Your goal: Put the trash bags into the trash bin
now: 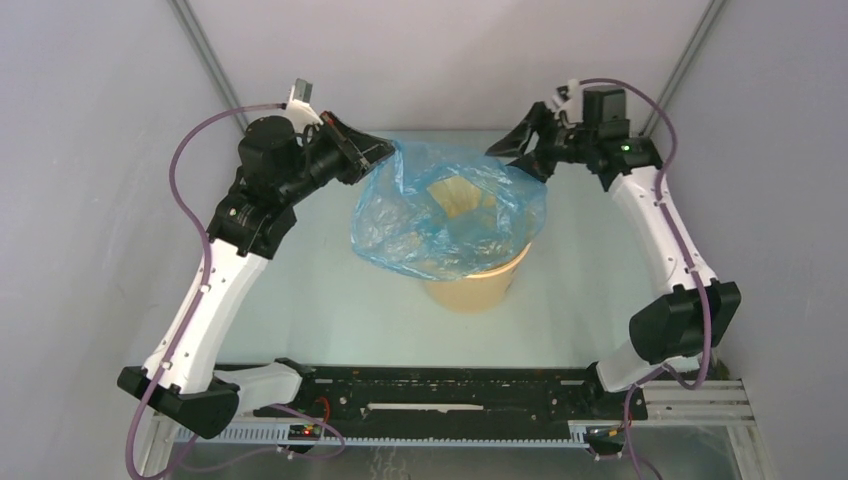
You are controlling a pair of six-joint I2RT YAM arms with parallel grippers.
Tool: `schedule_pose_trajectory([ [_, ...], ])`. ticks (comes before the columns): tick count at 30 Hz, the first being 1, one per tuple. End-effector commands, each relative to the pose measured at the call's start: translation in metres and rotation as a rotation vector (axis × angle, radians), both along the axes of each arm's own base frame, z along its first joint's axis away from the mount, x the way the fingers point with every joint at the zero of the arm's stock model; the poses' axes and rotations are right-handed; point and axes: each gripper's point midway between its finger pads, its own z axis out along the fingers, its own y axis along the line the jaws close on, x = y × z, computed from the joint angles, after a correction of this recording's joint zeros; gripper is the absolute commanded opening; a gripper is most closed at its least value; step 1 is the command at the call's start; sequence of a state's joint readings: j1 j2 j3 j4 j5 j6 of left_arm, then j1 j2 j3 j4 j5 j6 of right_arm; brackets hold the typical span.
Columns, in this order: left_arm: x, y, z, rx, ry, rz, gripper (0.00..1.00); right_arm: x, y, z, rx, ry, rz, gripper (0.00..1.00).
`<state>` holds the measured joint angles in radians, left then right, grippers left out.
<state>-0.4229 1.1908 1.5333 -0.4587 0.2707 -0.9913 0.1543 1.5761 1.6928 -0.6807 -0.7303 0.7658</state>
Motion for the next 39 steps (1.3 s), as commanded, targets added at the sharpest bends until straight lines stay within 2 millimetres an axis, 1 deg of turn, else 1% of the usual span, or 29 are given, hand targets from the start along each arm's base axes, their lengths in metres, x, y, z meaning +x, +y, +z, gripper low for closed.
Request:
schedule_pose_trajectory([
  [1, -0.008, -0.001, 0.004, -0.008, -0.020, -0.031, 0.00, -0.036, 0.024, -0.013, -0.101, -0.059, 0.059, 0.66],
  [2, -0.007, -0.001, 0.005, -0.008, -0.021, -0.031, 0.00, -0.043, 0.029, -0.021, -0.119, -0.053, 0.070, 0.63],
  [5, -0.006, -0.001, 0.007, -0.014, -0.025, -0.029, 0.00, -0.060, 0.035, -0.045, -0.193, -0.040, 0.055, 0.56],
  [7, -0.005, -0.003, 0.010, -0.018, -0.030, -0.035, 0.00, -0.064, 0.032, -0.060, -0.246, -0.027, 0.032, 0.56],
  [9, -0.003, -0.006, 0.010, -0.022, -0.028, -0.044, 0.00, -0.062, 0.030, -0.072, -0.313, -0.038, 0.015, 0.56],
  [11, 0.000, -0.008, 0.010, -0.034, -0.023, -0.050, 0.00, -0.055, 0.028, -0.081, -0.364, -0.048, -0.006, 0.56],
  [13, 0.003, -0.010, 0.010, -0.046, -0.018, -0.049, 0.00, -0.048, 0.031, -0.089, -0.398, -0.049, -0.015, 0.51],
  [15, 0.007, -0.010, 0.012, -0.053, -0.017, -0.036, 0.00, -0.042, 0.034, -0.098, -0.440, -0.043, -0.020, 0.50],
  [17, 0.009, -0.009, 0.010, -0.054, -0.007, -0.022, 0.00, -0.039, 0.035, -0.109, -0.510, -0.039, -0.029, 0.50],
  [19, 0.012, -0.009, 0.005, -0.054, 0.009, -0.016, 0.00, -0.039, 0.038, -0.122, -0.583, -0.044, -0.033, 0.50],
  [21, 0.015, -0.010, -0.003, -0.052, 0.031, -0.010, 0.00, -0.042, 0.046, -0.133, -0.624, -0.046, -0.005, 0.50],
  [23, 0.018, -0.010, -0.012, -0.048, 0.056, -0.003, 0.00, -0.044, 0.050, -0.139, -0.656, -0.035, 0.026, 0.51],
  [24, 0.019, -0.011, -0.017, -0.047, 0.069, -0.001, 0.00, -0.044, 0.049, -0.140, -0.680, -0.023, 0.039, 0.51],
  [26, 0.021, -0.012, -0.021, -0.041, 0.077, -0.001, 0.00, -0.043, 0.046, -0.124, -0.704, -0.036, 0.047, 0.53],
  [28, 0.022, -0.012, -0.023, -0.037, 0.077, -0.002, 0.00, -0.042, 0.042, -0.099, -0.696, -0.071, 0.051, 0.56],
  [31, 0.024, -0.013, -0.026, -0.031, 0.082, -0.003, 0.00, -0.048, 0.029, -0.063, -0.661, -0.106, 0.033, 0.61],
  [33, 0.026, -0.016, -0.029, -0.031, 0.090, -0.012, 0.00, -0.054, 0.016, -0.040, -0.627, -0.124, 0.003, 0.67],
  [35, 0.027, -0.018, -0.031, -0.035, 0.097, -0.022, 0.00, -0.064, 0.002, -0.024, -0.595, -0.134, -0.015, 0.71],
  [37, 0.028, -0.020, -0.029, -0.037, 0.093, -0.027, 0.00, -0.073, -0.015, -0.010, -0.571, -0.146, -0.044, 0.77],
  [39, 0.029, -0.020, -0.026, -0.037, 0.085, -0.031, 0.00, -0.083, -0.029, -0.001, -0.538, -0.153, -0.056, 0.83],
])
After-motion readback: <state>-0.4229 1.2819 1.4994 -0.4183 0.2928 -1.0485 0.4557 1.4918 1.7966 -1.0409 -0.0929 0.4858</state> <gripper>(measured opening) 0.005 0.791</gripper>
